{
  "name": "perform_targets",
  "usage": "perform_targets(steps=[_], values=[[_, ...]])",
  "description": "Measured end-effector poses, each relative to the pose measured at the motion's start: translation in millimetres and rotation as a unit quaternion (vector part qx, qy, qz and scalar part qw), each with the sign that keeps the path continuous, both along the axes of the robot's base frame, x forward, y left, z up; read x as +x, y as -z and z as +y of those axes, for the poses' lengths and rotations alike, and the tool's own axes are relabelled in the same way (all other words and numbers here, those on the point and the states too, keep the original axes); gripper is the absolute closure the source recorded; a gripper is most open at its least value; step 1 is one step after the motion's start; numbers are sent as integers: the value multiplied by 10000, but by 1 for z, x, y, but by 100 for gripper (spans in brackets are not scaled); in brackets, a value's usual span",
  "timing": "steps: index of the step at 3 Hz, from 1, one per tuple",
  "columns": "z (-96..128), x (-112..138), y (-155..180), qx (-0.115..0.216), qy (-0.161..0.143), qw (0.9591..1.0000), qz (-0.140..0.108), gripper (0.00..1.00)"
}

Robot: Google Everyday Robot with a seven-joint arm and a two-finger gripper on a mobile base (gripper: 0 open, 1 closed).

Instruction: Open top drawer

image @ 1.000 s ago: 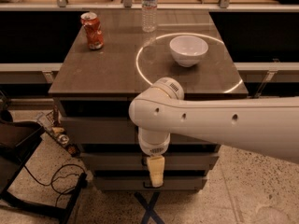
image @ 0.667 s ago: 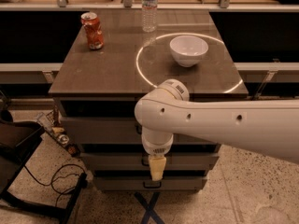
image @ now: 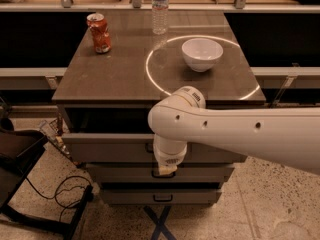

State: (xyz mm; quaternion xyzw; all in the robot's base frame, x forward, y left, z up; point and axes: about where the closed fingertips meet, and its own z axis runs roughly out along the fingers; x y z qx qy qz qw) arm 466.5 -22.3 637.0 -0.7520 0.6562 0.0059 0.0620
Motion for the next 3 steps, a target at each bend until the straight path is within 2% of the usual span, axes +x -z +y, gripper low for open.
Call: perform_targets(steps=[1,2,3], values=[[0,0,-1,-1,-1,10000,0,89],[0,-1,-1,-1,-1,10000,0,100],[0,-1,-1,-2,-1,10000,-1,100]])
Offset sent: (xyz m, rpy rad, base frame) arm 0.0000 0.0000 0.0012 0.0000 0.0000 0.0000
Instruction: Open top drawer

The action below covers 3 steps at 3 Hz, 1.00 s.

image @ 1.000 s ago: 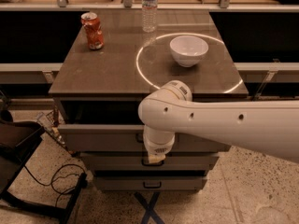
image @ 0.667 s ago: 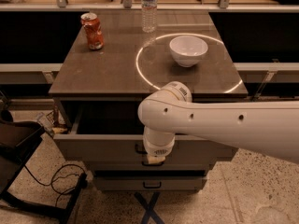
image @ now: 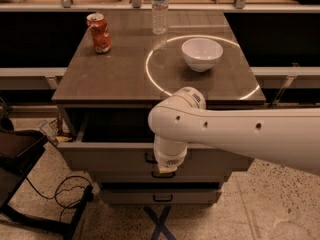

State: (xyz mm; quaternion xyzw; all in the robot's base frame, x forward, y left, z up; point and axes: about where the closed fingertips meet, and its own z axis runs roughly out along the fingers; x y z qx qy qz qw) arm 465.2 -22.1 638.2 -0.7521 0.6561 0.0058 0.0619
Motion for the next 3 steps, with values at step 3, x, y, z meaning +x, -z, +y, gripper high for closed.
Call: perform_targets(steps=[3], values=[[-2,-25,-33,45,-73,9998,-183,100]])
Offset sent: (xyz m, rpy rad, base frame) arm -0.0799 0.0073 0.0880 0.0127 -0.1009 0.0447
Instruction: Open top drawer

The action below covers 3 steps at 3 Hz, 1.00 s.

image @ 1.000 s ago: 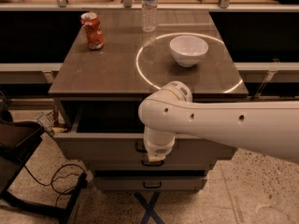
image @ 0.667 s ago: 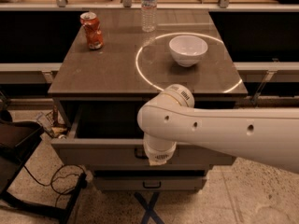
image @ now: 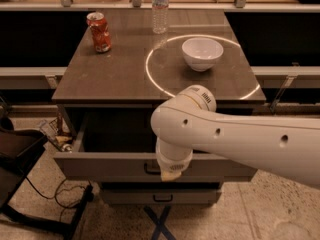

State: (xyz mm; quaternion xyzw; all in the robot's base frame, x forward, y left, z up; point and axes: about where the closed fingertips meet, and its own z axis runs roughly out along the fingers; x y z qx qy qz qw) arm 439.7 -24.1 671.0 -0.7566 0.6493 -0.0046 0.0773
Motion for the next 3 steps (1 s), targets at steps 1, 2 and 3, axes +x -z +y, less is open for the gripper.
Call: perform_targets(steps=[1,2,3], values=[[0,0,4,0,1,10000,0,100],[-4,3,-8,19,-20,10000,-12,100],[-19,16,-46,74,-60,9999,-38,100]])
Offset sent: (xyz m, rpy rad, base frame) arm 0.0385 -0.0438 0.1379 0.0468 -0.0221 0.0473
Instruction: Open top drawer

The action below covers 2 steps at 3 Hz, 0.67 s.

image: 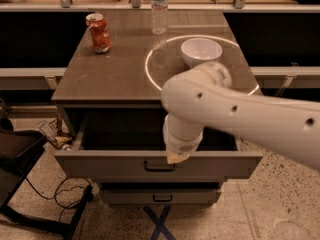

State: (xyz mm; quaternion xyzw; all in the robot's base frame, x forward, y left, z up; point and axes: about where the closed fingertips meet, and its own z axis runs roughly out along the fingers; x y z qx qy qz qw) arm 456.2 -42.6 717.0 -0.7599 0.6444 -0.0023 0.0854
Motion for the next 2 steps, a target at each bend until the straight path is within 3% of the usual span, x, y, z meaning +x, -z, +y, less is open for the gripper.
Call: perform_targets(steps=[1,2], values=[[-27,28,-64,45,-27,10000,-29,100],[-38,40,-88,54,-23,10000,-58,100]])
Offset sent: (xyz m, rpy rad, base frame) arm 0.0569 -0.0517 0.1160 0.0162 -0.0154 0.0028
